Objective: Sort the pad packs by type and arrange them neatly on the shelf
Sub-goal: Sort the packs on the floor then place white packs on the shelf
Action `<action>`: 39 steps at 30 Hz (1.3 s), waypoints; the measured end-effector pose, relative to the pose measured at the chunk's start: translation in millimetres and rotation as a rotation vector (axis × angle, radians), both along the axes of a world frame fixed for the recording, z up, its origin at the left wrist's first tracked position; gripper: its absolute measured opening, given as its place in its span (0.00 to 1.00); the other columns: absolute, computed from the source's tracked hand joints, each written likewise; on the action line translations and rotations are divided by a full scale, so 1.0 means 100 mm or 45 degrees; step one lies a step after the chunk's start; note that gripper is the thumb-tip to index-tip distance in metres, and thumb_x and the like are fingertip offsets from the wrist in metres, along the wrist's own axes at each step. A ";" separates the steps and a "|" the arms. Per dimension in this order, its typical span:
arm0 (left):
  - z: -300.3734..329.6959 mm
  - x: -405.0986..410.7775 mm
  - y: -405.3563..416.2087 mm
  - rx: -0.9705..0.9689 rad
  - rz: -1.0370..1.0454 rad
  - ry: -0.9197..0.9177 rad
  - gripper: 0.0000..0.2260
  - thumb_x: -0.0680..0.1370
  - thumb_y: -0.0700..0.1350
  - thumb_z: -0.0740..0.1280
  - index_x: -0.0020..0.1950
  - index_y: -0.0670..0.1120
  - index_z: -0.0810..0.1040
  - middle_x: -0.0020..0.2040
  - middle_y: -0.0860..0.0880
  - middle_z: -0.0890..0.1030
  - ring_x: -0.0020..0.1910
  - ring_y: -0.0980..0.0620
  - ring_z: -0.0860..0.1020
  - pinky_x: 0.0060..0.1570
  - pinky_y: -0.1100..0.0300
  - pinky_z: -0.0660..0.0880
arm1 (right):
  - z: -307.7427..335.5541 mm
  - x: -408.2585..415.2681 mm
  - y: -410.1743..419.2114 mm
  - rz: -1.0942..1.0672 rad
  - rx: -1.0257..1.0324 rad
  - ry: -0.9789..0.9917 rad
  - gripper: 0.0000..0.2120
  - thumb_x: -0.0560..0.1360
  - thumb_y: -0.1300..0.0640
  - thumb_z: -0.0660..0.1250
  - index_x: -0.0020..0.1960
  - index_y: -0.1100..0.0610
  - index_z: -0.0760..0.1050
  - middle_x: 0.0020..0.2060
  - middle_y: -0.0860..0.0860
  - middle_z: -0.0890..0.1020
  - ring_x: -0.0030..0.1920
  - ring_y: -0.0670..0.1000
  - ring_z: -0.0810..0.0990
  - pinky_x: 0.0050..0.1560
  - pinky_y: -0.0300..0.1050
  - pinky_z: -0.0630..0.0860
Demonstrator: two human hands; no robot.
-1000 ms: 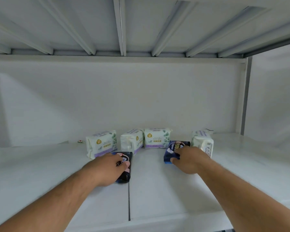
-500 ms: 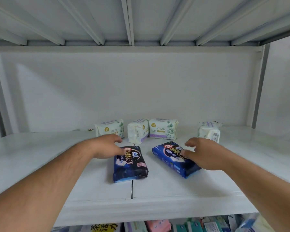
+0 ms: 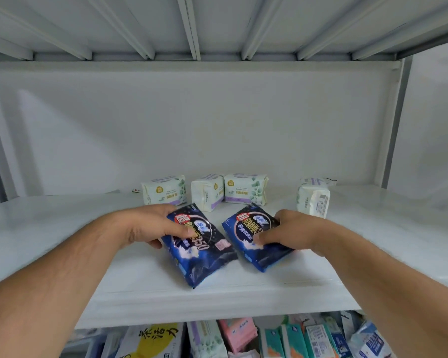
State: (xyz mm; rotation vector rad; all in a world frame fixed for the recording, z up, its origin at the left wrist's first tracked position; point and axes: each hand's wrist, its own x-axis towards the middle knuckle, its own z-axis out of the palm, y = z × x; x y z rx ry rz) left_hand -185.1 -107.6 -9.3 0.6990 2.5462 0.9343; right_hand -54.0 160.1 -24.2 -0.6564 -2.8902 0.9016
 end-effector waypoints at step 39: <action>-2.54 2.97 -2.42 0.480 -0.064 0.004 0.14 0.78 0.42 0.69 0.60 0.58 0.73 0.53 0.56 0.83 0.47 0.59 0.83 0.49 0.57 0.80 | -2.09 3.65 -2.51 0.331 0.083 -0.410 0.09 0.75 0.49 0.73 0.54 0.47 0.79 0.46 0.40 0.83 0.45 0.40 0.81 0.46 0.38 0.77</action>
